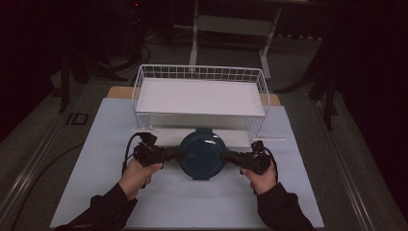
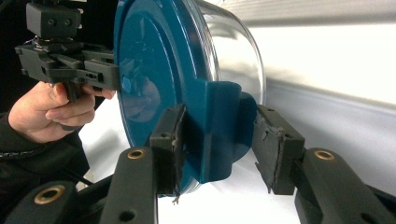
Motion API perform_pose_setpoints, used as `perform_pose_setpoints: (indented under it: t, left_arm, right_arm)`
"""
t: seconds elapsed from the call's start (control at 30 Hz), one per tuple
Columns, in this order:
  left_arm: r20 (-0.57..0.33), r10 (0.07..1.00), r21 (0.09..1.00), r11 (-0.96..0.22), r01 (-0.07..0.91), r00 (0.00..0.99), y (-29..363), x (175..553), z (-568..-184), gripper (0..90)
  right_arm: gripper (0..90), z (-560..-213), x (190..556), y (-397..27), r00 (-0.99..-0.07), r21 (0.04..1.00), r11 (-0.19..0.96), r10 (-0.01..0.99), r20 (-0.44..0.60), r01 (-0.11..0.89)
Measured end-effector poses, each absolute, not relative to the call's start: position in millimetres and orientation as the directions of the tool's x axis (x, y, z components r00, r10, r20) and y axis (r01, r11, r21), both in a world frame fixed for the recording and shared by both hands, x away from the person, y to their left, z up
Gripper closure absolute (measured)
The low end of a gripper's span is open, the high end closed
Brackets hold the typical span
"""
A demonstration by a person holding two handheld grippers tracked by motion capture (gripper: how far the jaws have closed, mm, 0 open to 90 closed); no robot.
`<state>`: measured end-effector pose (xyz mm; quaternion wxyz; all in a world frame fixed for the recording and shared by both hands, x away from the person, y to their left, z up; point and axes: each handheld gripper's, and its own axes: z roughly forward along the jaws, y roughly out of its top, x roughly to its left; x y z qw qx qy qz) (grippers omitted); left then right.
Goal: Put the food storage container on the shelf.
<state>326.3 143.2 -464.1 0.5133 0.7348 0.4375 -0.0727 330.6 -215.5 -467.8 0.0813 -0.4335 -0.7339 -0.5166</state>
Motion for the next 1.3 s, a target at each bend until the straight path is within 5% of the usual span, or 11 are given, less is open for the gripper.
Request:
perform_pose_setpoints:
  t: [1.0,1.3]
  left_arm:
    - [-0.573,0.578,0.717,0.01,0.697,0.581,133.0,386.2,-512.3,56.3]
    - [-0.612,0.559,0.692,0.036,0.721,0.56,132.9,391.3,-512.4,56.1]
  right_arm:
    - [54.8,-496.4,392.9,-219.9,-0.583,0.717,0.056,0.627,0.516,0.695]
    - [54.4,-496.8,397.2,-221.1,-0.541,0.671,0.028,0.617,0.572,0.741]
